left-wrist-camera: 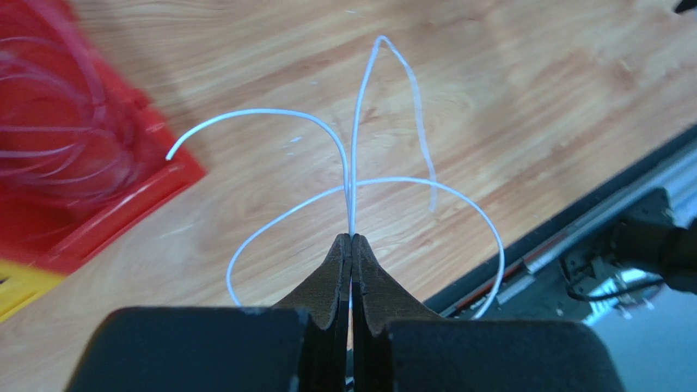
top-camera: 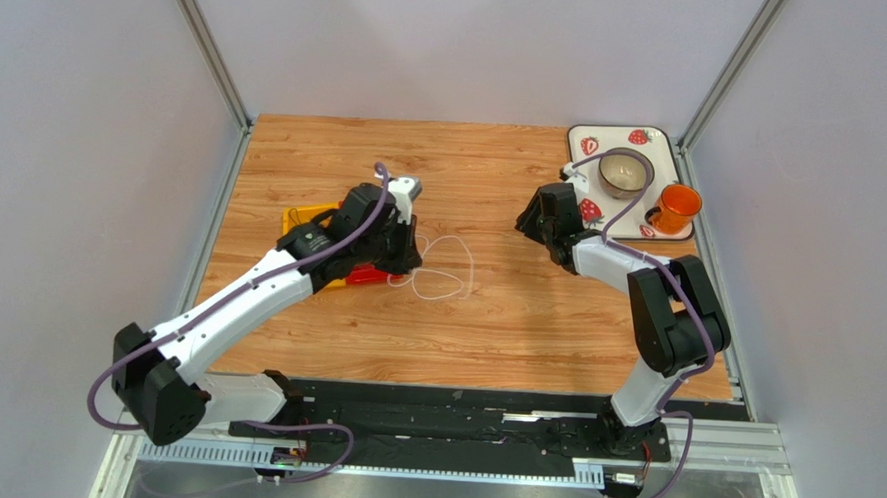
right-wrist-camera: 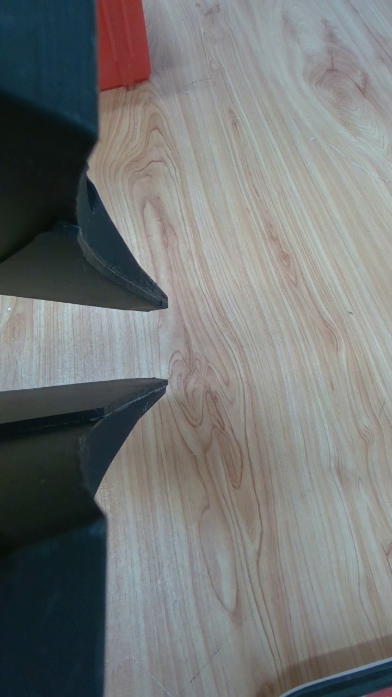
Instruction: Untangle the cables
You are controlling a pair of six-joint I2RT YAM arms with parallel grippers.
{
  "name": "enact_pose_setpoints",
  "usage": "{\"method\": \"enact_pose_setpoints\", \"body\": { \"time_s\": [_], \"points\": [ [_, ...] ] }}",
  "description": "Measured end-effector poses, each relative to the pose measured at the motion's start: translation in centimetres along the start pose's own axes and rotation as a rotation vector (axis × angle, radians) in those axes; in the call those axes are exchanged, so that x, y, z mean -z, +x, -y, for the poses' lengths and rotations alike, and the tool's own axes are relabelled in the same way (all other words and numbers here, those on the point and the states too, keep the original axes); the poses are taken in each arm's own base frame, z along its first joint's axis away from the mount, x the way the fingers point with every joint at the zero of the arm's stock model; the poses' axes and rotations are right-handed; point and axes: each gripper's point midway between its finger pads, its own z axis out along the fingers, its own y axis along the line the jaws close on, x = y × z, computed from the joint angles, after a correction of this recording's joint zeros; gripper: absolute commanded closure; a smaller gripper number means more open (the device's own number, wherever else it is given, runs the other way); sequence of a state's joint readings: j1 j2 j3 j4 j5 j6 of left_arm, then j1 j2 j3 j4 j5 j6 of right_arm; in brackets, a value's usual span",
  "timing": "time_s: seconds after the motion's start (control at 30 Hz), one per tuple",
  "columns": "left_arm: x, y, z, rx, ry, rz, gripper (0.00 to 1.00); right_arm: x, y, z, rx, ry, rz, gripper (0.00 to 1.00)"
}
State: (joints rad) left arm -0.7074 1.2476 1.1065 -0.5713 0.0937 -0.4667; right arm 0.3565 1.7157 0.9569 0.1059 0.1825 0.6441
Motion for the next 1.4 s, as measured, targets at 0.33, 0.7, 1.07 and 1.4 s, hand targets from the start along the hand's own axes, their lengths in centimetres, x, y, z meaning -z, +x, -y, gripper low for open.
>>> {"method": "enact_pose_setpoints", "body": {
  "time_s": [0.33, 0.7, 1.07, 1.4],
  "points": [
    [10.8, -5.2, -3.7, -0.012, -0.218, 0.282, 1.00, 0.0, 0.0, -0.1, -0.008, -0.005, -0.004, 0.60],
    [17.6, -6.6, -11.6, 0.107, -0.587, 0.406, 1.00, 0.0, 0.1, -0.1, -0.017, -0.011, -0.009, 0.60],
    [22.6, -5.2, -16.3, 0.147, -0.859, 0.443, 1.00, -0.2, 0.3, 0.2, -0.024, -0.011, -0.025, 0.60],
    [23.9, -4.9, -19.9, 0.118, -1.129, 0.370, 1.00, -0.4, 0.5, 0.3, -0.031, -0.012, -0.034, 0.60]
  ]
}}
